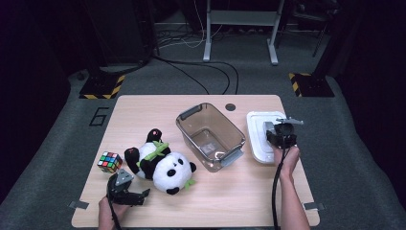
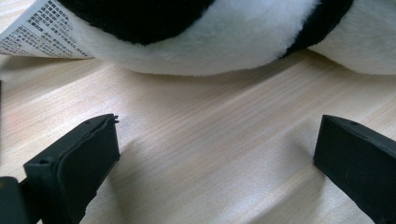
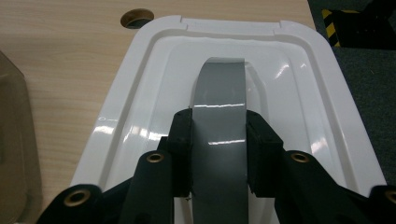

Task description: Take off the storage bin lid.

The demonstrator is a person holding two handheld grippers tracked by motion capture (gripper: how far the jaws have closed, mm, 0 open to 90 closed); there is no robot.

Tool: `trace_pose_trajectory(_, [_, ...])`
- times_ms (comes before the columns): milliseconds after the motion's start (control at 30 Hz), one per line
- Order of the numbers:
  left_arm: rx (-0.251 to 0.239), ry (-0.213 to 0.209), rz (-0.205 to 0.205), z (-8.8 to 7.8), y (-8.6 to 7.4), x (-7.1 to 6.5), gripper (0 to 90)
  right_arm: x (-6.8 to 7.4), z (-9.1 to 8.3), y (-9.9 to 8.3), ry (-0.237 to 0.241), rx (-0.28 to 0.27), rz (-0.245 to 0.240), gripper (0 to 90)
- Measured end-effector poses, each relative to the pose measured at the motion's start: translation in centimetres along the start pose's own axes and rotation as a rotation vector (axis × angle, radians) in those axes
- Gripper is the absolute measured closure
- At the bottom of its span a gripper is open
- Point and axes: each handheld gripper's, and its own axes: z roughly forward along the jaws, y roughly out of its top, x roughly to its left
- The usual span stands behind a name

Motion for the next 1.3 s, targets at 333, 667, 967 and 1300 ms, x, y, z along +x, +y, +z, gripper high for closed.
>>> trace_pose_trajectory(333, [-0.001, 0.0, -0.002, 0.0, 0.0, 0.0, 0.0, 0.4, 1.7, -1.5, -0.011, 0.026, 0.005, 67.3])
trace_pose_trajectory(667, [-0.001, 0.0, -0.002, 0.0, 0.0, 0.0, 0.0, 0.6, 3.1, -2.2, -0.042, 0.047, 0.022, 67.2])
trace_pose_trajectory(967, [-0.001, 0.0, -0.002, 0.0, 0.0, 0.0, 0.0, 0.5, 3.8, -2.8, -0.047, 0.064, 0.015, 66.9])
trace_pose_trajectory(1300, [-0.001, 0.0, -0.002, 0.0, 0.0, 0.0, 0.0, 0.0, 3.2, -3.0, -0.012, 0.081, 0.008, 37.0])
